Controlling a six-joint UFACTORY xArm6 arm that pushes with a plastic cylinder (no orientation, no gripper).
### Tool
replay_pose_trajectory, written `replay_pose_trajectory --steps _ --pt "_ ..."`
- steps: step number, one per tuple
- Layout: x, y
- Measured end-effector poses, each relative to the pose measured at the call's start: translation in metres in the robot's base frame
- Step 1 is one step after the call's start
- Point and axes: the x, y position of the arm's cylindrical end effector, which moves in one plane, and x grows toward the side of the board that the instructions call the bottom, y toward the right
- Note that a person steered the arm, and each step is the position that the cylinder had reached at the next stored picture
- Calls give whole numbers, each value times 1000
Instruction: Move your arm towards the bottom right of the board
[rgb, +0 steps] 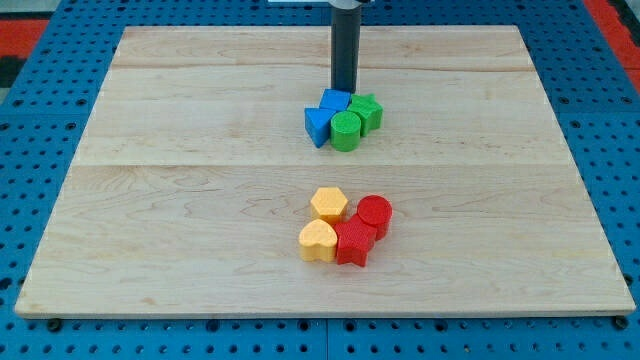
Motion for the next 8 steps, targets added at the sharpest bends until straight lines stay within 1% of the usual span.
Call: replay_pose_trajectory --steps 1,2,3,4,6,7,8 --pt "-35 30" --pt "-25 107" --pt "29 185" --pt "80 227" --pt "125 237" --pt "156 254" --pt "182 254"
